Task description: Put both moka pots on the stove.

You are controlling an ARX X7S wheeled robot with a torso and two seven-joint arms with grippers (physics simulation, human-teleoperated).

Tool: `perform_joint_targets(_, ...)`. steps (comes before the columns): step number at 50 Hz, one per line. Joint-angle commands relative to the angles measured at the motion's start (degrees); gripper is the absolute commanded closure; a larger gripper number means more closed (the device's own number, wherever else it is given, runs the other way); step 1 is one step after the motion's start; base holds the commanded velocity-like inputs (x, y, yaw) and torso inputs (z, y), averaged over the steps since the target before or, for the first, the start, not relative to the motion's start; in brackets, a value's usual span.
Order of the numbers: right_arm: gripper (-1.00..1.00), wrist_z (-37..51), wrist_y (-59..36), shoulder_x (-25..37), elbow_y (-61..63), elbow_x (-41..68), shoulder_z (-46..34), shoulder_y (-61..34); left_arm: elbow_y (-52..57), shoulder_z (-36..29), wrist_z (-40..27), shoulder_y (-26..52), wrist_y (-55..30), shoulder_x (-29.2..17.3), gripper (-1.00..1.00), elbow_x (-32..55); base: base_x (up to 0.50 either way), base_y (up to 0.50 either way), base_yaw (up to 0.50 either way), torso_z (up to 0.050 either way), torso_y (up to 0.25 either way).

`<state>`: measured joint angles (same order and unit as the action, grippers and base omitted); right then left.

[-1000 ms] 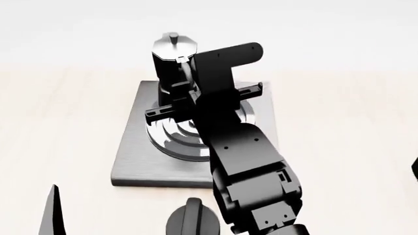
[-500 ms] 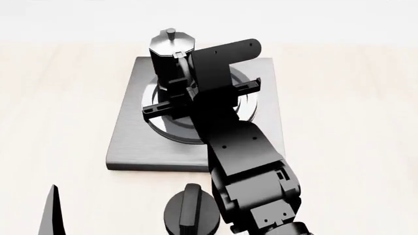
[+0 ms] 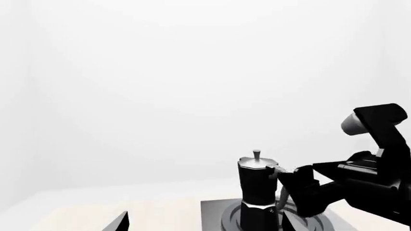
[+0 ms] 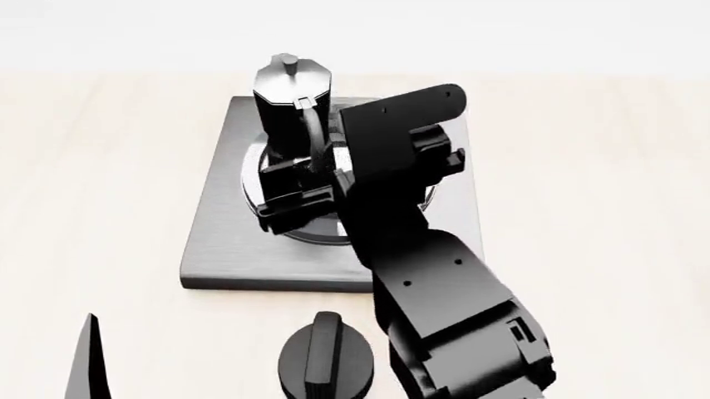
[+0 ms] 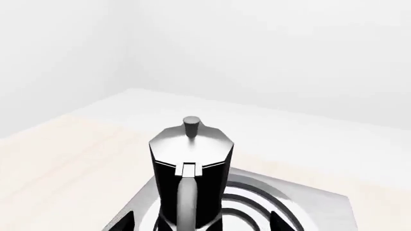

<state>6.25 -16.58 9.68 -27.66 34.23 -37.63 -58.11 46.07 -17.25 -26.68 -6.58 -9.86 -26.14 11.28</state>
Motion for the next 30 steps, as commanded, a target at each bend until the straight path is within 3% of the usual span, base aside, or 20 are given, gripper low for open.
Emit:
perform_joint_targets(1, -1.0, 9.9, -9.7, 13.5, 32.1, 5.4, 1.6, 10.4, 0.1, -0.6, -0.2, 0.1, -0.1, 0.0, -1.0, -0.4, 0.0, 0.0, 0.0, 0.0, 0.0)
perform_joint_targets(13, -1.0, 15.2, -11.3, 27.1, 58.0, 23.5, 12.9, 21.1, 0.4, -1.0, -0.5, 0.4, -0.6, 0.0, -1.0, -0.7, 0.0, 0.0, 0.0, 0.0, 0.0)
perform_joint_targets(19, -1.0, 16.2, -7.1, 30.1, 60.3, 20.6, 16.5, 24.1, 0.5, -1.1, -0.5, 0.5, -0.7, 0.0, -1.0, -0.6, 0.0, 0.0, 0.0, 0.0, 0.0)
perform_joint_targets(20, -1.0, 13.5, -2.2, 31.7, 60.9, 12.0, 15.7, 25.8, 0.4, -1.1, -0.5, 0.5, -0.7, -0.1, -1.0, -0.6, 0.0, 0.0, 0.0, 0.0, 0.0)
perform_joint_targets(21, -1.0, 13.5, -1.9, 32.4, 61.0, 10.0, 15.5, 26.3, 0.5, -1.0, -0.6, 0.5, -0.7, -0.1, -1.0, -0.5, 0.0, 0.0, 0.0, 0.0, 0.0)
perform_joint_targets(30, -1.0, 14.6, -0.3, 39.7, 57.6, 10.7, 21.4, 31.5, 0.4, -0.9, -0.7, 0.4, -0.4, -0.2, -1.0, -0.4, 0.0, 0.0, 0.0, 0.0, 0.0)
